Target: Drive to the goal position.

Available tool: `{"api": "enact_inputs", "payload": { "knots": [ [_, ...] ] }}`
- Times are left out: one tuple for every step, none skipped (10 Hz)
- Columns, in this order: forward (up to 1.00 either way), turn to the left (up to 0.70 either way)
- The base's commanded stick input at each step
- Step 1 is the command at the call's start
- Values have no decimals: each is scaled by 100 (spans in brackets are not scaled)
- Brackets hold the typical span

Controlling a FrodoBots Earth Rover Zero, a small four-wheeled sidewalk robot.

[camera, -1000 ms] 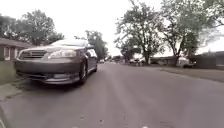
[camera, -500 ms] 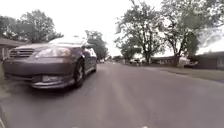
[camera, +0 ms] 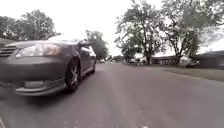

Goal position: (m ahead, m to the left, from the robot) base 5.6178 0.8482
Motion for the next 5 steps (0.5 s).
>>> {"api": "enact_inputs", "payload": {
  "knots": [
    [70, -3],
    [70, -3],
    [70, -3],
    [70, -3],
    [70, -3]
  ]
}}
